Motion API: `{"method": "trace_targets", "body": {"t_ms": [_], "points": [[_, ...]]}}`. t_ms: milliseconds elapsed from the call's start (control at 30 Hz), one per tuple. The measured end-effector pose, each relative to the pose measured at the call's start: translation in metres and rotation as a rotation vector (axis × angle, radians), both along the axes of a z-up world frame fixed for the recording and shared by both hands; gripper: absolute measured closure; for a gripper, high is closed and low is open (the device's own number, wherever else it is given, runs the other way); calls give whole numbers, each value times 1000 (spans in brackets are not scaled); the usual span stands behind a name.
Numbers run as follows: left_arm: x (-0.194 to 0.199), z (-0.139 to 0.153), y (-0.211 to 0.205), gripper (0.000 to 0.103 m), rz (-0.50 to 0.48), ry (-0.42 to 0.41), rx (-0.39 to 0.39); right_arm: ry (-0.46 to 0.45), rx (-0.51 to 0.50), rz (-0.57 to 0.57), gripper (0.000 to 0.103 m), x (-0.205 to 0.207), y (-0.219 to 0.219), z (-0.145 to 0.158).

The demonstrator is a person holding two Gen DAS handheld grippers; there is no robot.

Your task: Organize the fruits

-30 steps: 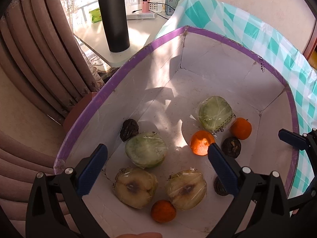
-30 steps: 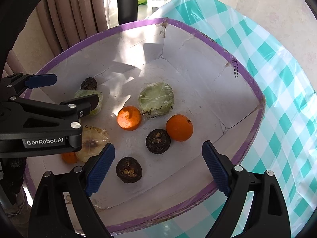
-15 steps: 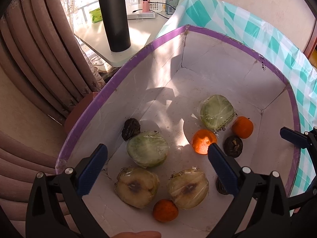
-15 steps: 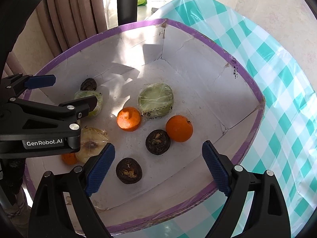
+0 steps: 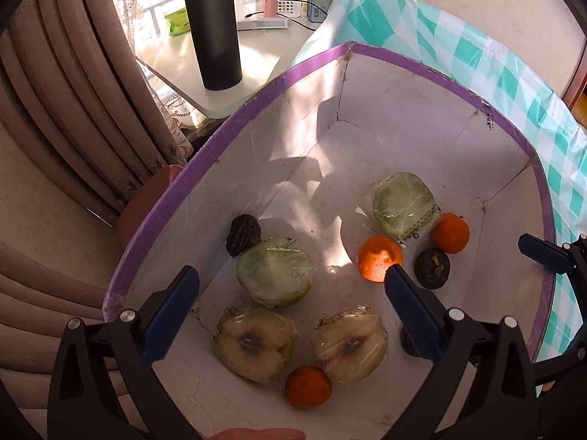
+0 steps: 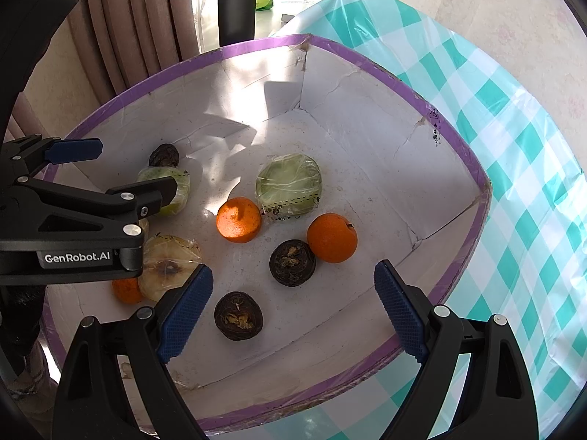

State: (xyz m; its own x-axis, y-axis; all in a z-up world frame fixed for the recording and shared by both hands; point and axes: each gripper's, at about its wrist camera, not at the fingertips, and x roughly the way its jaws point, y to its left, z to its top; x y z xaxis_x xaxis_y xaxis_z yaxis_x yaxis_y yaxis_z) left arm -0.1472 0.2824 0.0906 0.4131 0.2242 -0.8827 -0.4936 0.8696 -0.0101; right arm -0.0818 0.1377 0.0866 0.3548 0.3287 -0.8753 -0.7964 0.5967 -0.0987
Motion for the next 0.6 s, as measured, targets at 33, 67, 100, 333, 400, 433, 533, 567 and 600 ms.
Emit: {"method": "trace_targets", "body": {"t_ms": [33,67,100,333,400,433,533,567,600], "points": [[0,0,1,2,0,-2,-8,0,0,-1,17,0,0,0],[-1,-1,2,2,1,-2,-14,0,0,0,17,0,0,0],[-1,-1,2,2,5,0,-17,-1,-1,0,17,0,0,0],[0,-2,1,2,8,20,9,-1,-1,-1,17,0,0,0],[1,-2,1,2,11,23,10,0,-1,-1,17,0,0,0],[0,-2,2,2,12,22,9,0,-1,-1,17,0,0,0],[1,-3,2,2,12,22,9,-1,0,-2,17,0,0,0],[1,-3,1,2,12,23,11,-2,0,-2,16,-1,1,-1],[1,-3,1,2,12,24,14,-3,-1,-2,16,-1,1,0]]}}
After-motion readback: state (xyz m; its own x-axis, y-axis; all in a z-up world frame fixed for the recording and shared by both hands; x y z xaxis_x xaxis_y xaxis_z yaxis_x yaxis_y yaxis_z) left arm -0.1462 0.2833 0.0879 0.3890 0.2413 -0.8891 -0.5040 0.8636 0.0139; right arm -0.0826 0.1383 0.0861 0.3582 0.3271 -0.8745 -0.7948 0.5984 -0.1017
